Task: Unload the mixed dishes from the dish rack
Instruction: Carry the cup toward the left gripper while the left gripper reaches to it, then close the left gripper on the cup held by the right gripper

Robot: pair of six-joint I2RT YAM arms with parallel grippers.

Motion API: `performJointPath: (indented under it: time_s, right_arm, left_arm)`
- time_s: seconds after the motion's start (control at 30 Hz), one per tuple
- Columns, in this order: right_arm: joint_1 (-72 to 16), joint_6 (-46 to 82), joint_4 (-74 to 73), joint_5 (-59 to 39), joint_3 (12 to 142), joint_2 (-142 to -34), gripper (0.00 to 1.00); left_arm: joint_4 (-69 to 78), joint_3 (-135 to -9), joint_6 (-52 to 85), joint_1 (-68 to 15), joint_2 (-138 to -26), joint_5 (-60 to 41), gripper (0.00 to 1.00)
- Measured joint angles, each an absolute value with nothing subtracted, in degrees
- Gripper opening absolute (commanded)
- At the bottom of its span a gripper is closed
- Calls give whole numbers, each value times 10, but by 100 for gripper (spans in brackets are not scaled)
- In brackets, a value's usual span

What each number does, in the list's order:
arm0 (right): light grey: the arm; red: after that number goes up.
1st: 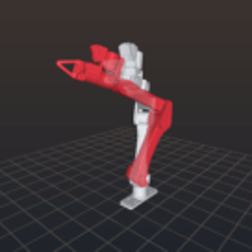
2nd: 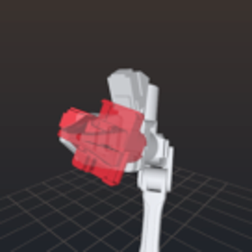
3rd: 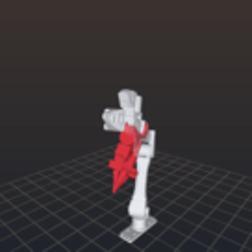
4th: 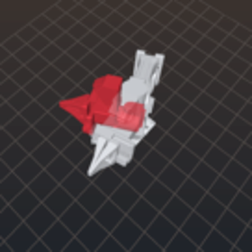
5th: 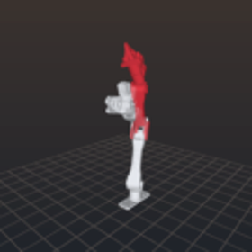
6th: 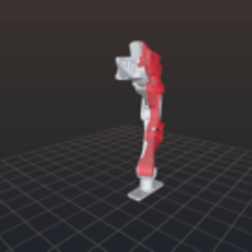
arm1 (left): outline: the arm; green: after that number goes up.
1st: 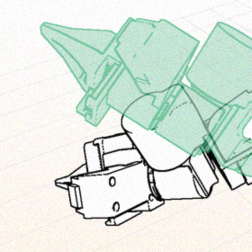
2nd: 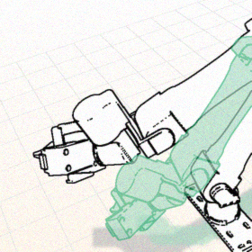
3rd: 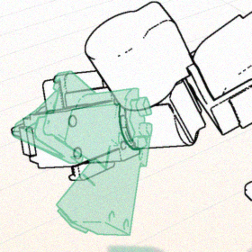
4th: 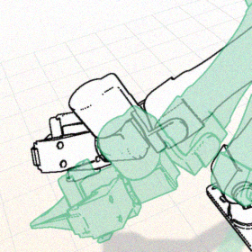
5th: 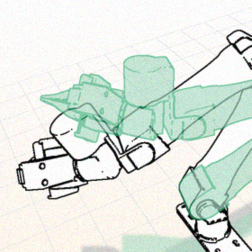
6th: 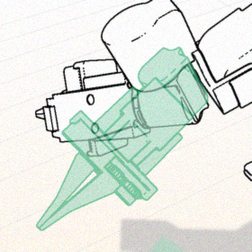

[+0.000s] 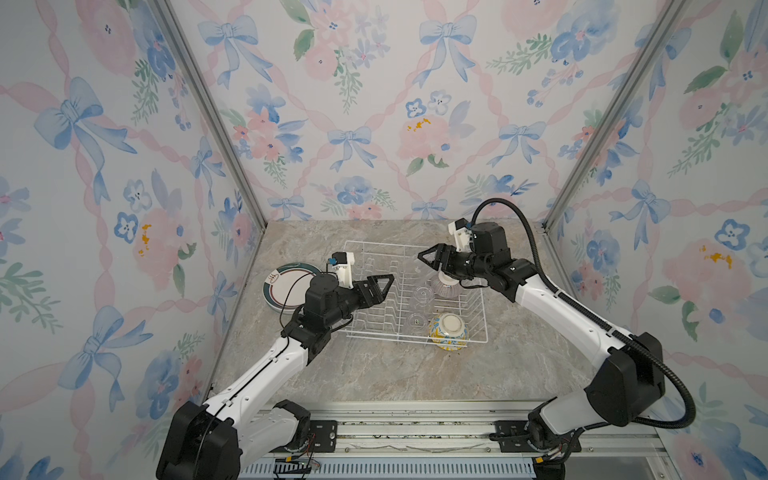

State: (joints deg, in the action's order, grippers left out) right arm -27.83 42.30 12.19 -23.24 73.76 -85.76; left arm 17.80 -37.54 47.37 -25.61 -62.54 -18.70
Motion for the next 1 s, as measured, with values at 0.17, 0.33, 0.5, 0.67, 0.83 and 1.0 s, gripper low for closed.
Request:
performJointPath:
  time_s: [0.17, 0.33, 0.5, 0.67, 0.83, 1.0]
  right_arm:
    - [-278, 451, 100, -253, 733, -843, 33]
    - [-279, 478, 69, -275, 726, -842, 33]
    - [-280, 498, 41, -289, 708, -842, 33]
    - [-280, 515, 22, -296, 692, -842, 33]
    - [-280, 524, 11, -301, 687, -840, 34]
    - [-280, 528, 0, -309, 687, -833, 34]
  left_arm:
    - [229, -375, 472, -270, -656, -197, 95]
    - [289, -375, 478, -283, -675, -214, 88]
    - [335, -374, 482, -291, -683, -228, 75]
    - [377, -374, 485, -300, -691, -240, 71]
    - [393, -374, 485, -303, -710, -249, 67]
    - [394, -383, 487, -305, -729, -256, 63]
